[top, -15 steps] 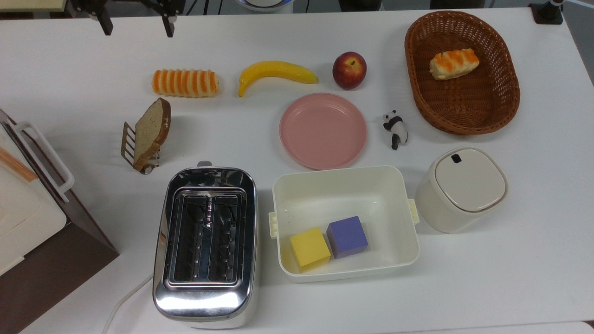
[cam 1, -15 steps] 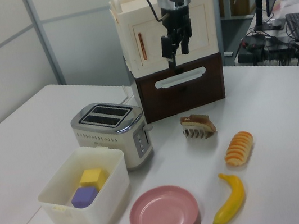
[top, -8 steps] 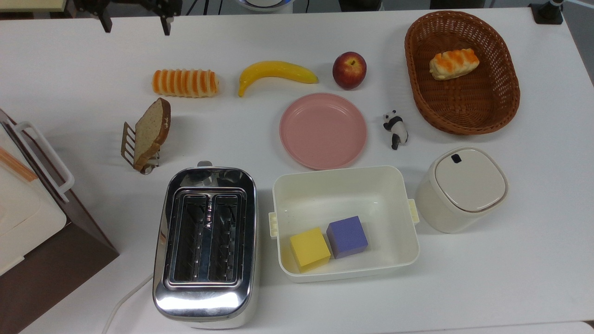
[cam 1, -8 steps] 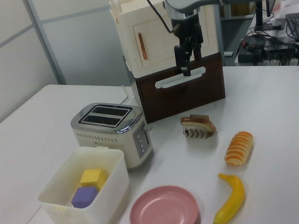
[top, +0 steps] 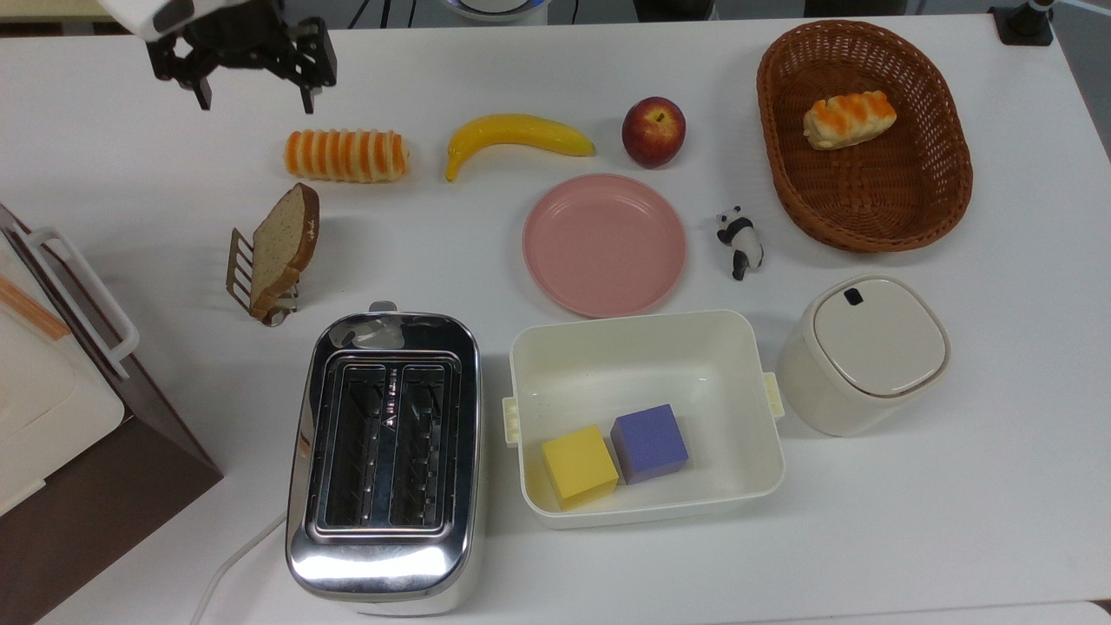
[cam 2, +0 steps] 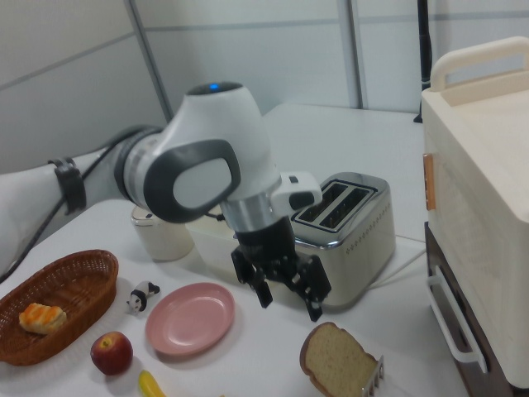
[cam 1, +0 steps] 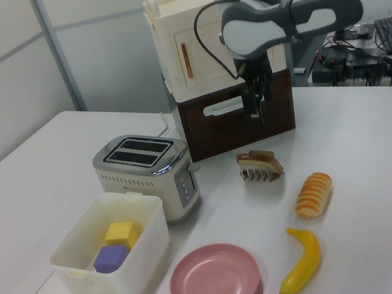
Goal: Put the bread in the toaster
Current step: 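Move the gripper over the bread slice in the metal rack, then close the gripper on the crust of the bread slice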
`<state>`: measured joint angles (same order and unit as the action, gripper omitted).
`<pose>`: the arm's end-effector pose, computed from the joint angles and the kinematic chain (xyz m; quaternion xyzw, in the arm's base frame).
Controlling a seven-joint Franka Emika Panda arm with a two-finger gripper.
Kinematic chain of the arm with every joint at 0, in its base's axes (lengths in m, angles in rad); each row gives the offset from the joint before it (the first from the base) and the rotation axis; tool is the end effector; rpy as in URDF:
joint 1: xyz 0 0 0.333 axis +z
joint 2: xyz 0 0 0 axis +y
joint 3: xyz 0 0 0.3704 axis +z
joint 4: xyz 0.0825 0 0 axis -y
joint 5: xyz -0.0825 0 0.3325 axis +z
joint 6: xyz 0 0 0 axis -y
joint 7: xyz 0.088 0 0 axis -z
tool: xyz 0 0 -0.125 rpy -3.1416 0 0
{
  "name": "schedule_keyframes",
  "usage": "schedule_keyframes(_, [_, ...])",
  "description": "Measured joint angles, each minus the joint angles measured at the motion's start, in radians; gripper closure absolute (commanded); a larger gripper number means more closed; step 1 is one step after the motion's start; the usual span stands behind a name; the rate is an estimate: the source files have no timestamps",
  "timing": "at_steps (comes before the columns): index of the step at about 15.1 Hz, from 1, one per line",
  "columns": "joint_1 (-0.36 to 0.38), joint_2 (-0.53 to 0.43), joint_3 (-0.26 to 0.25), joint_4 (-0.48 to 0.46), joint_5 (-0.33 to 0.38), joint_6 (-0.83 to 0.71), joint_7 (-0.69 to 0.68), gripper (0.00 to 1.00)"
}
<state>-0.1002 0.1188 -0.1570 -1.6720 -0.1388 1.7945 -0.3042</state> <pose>0.5360 -0.1503 0.5763 0.9963 0.0392 -0.0189 0.0746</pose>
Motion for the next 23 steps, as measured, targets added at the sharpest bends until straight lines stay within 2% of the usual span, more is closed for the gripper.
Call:
schedule_keyframes(4, [0.000, 0.032, 0.000, -0.037, -0.002, 0.026, -0.001, 0.00])
schedule_keyframes(12, [0.002, 0.134, 0.010, -0.039, -0.002, 0.113, -0.001, 0.00])
schedule_keyframes(14, [0.004, 0.155, 0.013, -0.039, -0.002, 0.132, -0.001, 0.05])
schedule_keyframes(15, [0.005, 0.164, 0.013, -0.039, -0.002, 0.143, -0.001, 0.10])
schedule_keyframes(18, [0.008, 0.185, 0.019, -0.039, -0.002, 0.170, 0.003, 0.47])
schedule_keyframes(19, [0.008, 0.190, 0.021, -0.039, -0.002, 0.176, 0.005, 0.56])
schedule_keyframes(22, [0.008, 0.194, 0.024, -0.038, -0.002, 0.180, 0.005, 0.82])
schedule_keyframes(23, [0.008, 0.194, 0.024, -0.037, -0.002, 0.180, 0.005, 0.88])
